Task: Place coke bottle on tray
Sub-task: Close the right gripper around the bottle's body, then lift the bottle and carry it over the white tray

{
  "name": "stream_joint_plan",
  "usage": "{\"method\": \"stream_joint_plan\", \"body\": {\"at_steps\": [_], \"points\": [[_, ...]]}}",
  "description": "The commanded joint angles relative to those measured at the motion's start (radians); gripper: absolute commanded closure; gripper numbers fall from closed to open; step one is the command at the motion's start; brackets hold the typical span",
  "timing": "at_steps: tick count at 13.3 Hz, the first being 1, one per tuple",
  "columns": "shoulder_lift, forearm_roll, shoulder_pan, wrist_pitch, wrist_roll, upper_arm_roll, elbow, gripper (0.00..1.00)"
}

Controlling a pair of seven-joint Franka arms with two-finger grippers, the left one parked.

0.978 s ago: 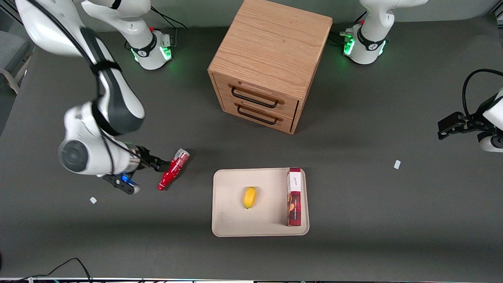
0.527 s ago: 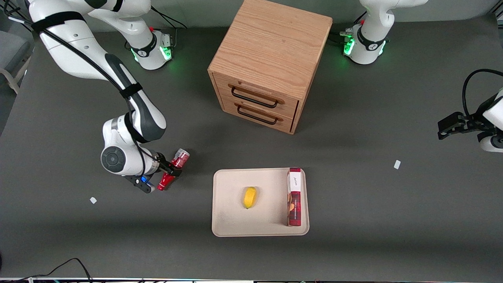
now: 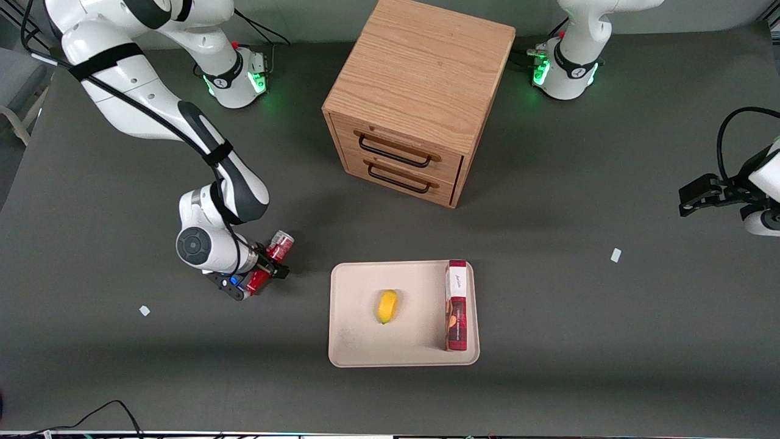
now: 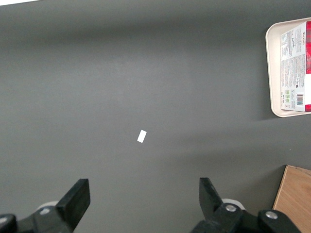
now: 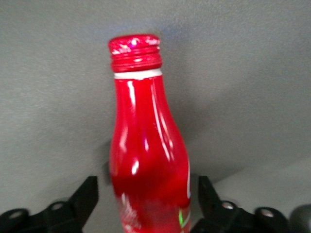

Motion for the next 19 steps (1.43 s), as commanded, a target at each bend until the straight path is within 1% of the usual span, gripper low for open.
{"method": "stream_joint_plan", "body": {"at_steps": [1, 5, 7, 9, 11, 12, 14, 16, 17, 18, 19], "points": [[-0.023, -0.026, -0.006, 0.015, 0.025, 0.010, -0.016, 1.00], [-0.055, -0.028, -0.006, -0.008, 0.007, 0.014, -0.008, 1.00], [-0.121, -0.038, -0.002, -0.090, -0.035, 0.015, 0.025, 1.00], [-0.196, -0.038, 0.001, -0.187, -0.139, 0.018, 0.087, 1.00], [-0.221, -0.037, 0.001, -0.279, -0.243, 0.043, 0.212, 1.00], [-0.195, -0.037, 0.004, -0.345, -0.283, 0.061, 0.322, 1.00], [-0.085, -0.032, 0.027, -0.434, -0.293, 0.093, 0.546, 1.00], [0.050, -0.029, 0.035, -0.422, -0.293, 0.162, 0.707, 1.00], [0.152, -0.029, 0.046, -0.408, -0.293, 0.194, 0.814, 1.00], [0.231, -0.031, 0.064, -0.379, -0.290, 0.207, 0.867, 1.00], [0.289, -0.032, 0.079, -0.305, -0.286, 0.207, 0.868, 1.00]]}}
